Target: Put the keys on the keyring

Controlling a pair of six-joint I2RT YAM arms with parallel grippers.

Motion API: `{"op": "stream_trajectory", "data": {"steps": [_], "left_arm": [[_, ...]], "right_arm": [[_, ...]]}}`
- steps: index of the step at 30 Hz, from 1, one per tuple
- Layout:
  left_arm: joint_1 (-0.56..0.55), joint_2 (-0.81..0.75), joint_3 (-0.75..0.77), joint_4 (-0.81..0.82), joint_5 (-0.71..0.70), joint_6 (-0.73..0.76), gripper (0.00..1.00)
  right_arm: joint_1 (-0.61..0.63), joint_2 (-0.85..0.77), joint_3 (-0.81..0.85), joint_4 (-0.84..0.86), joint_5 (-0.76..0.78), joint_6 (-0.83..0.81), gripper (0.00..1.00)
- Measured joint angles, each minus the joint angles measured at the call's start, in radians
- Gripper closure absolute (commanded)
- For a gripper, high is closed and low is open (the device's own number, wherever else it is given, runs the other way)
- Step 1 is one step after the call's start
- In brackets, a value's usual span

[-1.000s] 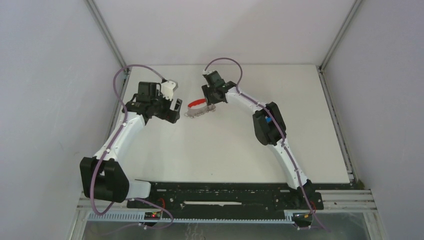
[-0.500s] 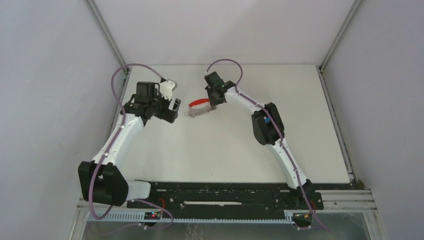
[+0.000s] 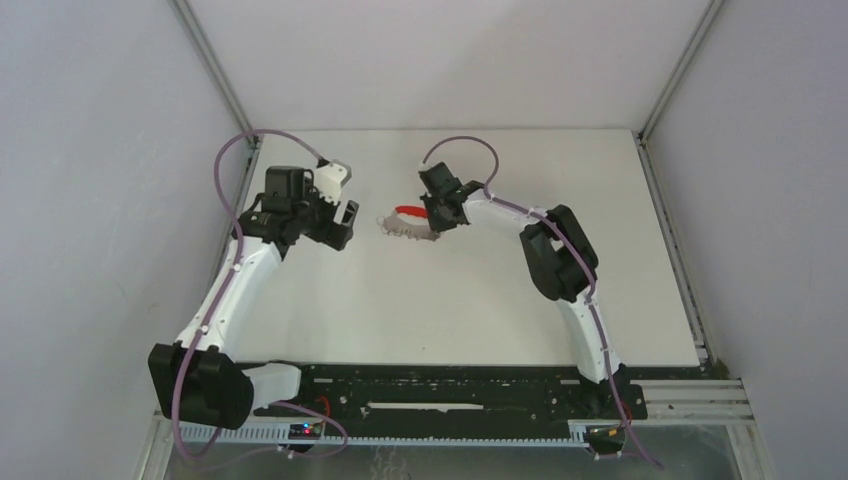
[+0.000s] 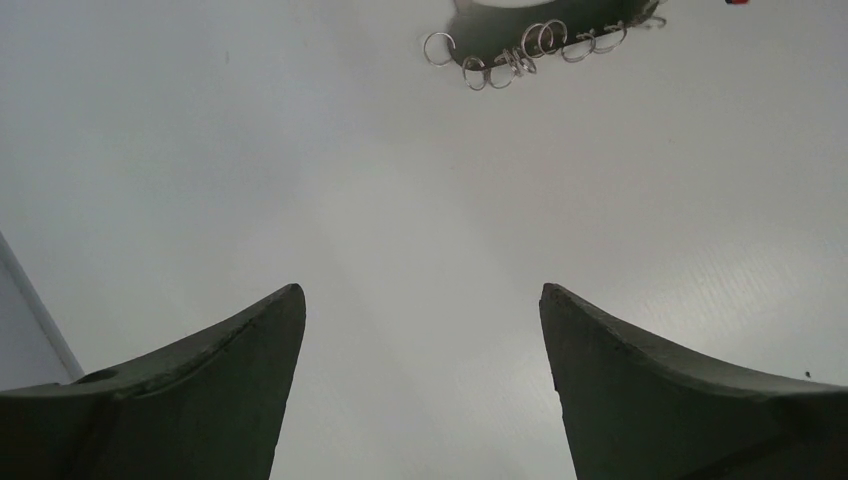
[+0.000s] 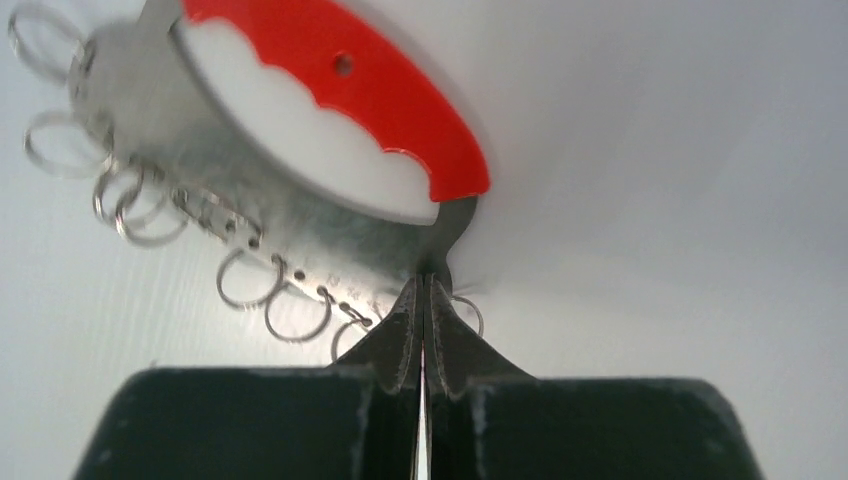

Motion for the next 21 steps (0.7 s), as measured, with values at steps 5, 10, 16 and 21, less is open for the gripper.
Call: {"op": "stream_trajectory", "data": {"steps": [5,10,16,21], "left_arm": [[-0.001,-0.029,-0.009,-0.035,0.031,0.021,0.09],[-0.005,-0.053,-0.034,-0.071,0.042,0.050,0.09],[-0.011,-0.052,-0.034,-0.082,0.048,0.051,0.09],[-0.015,-0.052,-0.034,-0.083,0.051,0.051,0.09]], "right_arm": [[0.016,-0.152,-0.249,0.075,-0.030,0.019,1.00],[0.033,-0.282,-0.462,0.156,-0.053,0.063,0.97],[0.037,-0.307,-0.504,0.199,-0.074,0.094,0.63],[0.046,-0.336,-0.521,0.196,-0.079,0.110,0.56]]}}
